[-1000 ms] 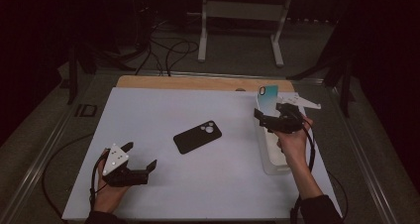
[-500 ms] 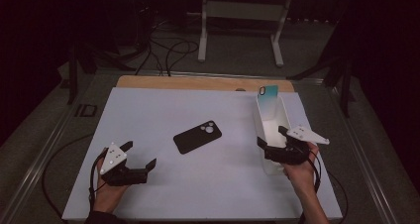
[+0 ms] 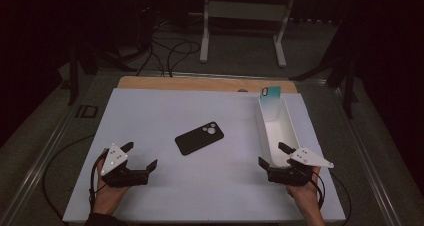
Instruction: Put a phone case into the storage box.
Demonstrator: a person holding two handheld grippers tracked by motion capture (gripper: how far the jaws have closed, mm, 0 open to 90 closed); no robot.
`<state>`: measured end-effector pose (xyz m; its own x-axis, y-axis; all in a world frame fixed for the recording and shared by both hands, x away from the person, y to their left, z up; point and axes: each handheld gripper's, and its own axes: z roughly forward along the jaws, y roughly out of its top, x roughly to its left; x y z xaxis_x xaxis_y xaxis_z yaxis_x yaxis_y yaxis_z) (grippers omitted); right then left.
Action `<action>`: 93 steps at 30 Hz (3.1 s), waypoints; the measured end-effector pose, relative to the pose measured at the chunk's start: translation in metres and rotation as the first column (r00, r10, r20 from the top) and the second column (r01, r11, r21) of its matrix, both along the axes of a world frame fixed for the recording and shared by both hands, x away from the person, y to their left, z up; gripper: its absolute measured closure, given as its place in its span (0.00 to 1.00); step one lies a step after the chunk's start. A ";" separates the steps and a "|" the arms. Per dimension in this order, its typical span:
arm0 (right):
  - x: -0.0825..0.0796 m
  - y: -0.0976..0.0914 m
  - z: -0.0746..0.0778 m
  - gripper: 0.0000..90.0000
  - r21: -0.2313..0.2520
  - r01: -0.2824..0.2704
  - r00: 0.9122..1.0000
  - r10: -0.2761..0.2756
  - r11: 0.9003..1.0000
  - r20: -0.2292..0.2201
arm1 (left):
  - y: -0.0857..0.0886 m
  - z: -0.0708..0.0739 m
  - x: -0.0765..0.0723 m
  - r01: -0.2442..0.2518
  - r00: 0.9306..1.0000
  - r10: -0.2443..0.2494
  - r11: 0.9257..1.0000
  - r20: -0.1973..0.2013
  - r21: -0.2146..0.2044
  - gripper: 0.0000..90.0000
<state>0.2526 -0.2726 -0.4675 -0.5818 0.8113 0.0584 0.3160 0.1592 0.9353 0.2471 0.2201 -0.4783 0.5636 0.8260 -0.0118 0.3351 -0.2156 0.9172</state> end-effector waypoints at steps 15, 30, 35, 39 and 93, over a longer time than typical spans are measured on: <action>-0.003 0.001 -0.001 0.10 -0.015 -0.034 0.999 0.034 0.999 0.026 | -0.008 0.005 0.006 0.011 1.000 -0.010 1.000 -0.028 0.020 0.01; -0.003 -0.001 0.000 0.10 0.003 -0.021 0.999 0.021 1.000 0.033 | -0.037 0.016 0.034 0.092 0.994 -0.087 0.992 -0.062 0.086 0.01; -0.003 -0.002 -0.001 0.10 0.005 -0.018 0.999 0.017 1.000 0.031 | -0.047 0.015 0.049 0.115 0.991 -0.110 0.990 -0.075 0.078 0.01; -0.003 -0.003 -0.001 0.10 0.014 -0.016 0.999 0.015 1.000 0.031 | -0.057 0.014 0.063 0.137 0.988 -0.130 0.987 -0.085 0.079 0.01; -0.003 -0.004 -0.001 0.10 0.022 -0.016 1.000 0.016 1.000 0.021 | -0.115 -0.048 0.166 0.077 0.947 -0.013 0.979 -0.322 0.188 1.00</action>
<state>0.2499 -0.2764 -0.4689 -0.5962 0.8003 0.0636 0.2937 0.1437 0.9450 0.4129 0.1049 -0.5259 0.5938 0.8037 -0.0370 0.5871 -0.4014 0.7030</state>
